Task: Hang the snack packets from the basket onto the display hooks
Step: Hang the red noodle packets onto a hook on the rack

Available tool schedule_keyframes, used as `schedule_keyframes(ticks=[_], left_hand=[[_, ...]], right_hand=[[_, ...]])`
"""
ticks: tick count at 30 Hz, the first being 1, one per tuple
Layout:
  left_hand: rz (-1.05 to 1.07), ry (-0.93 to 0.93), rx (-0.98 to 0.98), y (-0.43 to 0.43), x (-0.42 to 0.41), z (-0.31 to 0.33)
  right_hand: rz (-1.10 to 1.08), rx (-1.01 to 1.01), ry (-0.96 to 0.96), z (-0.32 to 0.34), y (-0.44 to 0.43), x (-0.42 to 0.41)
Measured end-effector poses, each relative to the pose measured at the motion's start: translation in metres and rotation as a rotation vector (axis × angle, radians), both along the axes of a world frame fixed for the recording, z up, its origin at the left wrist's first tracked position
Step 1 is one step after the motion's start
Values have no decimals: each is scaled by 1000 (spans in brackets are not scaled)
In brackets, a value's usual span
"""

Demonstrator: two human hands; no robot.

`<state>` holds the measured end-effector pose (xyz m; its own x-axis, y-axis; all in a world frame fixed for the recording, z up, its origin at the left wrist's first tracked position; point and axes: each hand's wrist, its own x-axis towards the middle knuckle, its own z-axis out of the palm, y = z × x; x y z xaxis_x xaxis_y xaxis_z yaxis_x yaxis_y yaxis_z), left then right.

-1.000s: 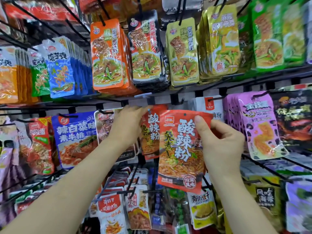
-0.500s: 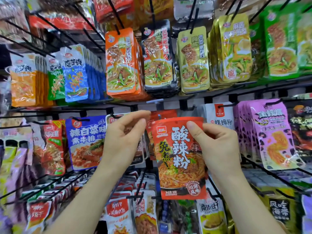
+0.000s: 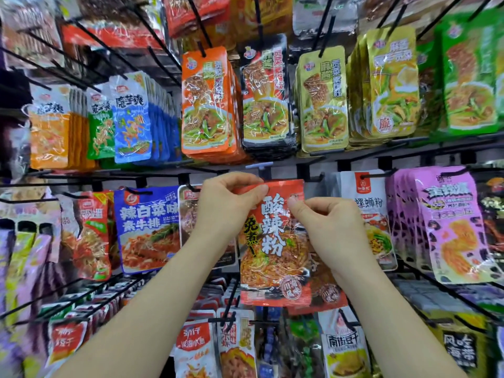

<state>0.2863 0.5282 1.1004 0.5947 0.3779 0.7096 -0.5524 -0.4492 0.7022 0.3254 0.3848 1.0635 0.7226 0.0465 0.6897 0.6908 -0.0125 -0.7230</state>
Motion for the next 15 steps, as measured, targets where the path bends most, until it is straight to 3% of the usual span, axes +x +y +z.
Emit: schedule_keyframes(ticks=[8, 15], left_hand=[[55, -73, 120, 7, 6, -4], [98, 1, 333, 15, 8, -5]], right_hand=[[5, -30, 34, 1, 6, 8], [36, -69, 33, -1, 7, 4]])
